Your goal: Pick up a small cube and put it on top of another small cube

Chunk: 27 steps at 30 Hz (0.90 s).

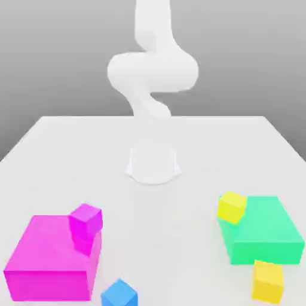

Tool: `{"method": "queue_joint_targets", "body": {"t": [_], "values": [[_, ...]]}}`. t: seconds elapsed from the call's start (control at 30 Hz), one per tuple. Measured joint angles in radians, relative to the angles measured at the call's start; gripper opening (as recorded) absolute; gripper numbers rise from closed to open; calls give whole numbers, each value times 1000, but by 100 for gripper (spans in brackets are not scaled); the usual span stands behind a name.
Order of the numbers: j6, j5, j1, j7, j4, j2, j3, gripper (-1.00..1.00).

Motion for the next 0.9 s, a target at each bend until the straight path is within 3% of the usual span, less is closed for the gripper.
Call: {"method": "queue_joint_targets", "body": {"t": [0.4, 0.67, 0.9], "values": [[117, -174, -94, 391, -14, 440, 250, 0], [193, -295, -48, 653, -24, 731, 315, 0], [278, -300, 20, 812, -38, 958, 331, 0]]}}
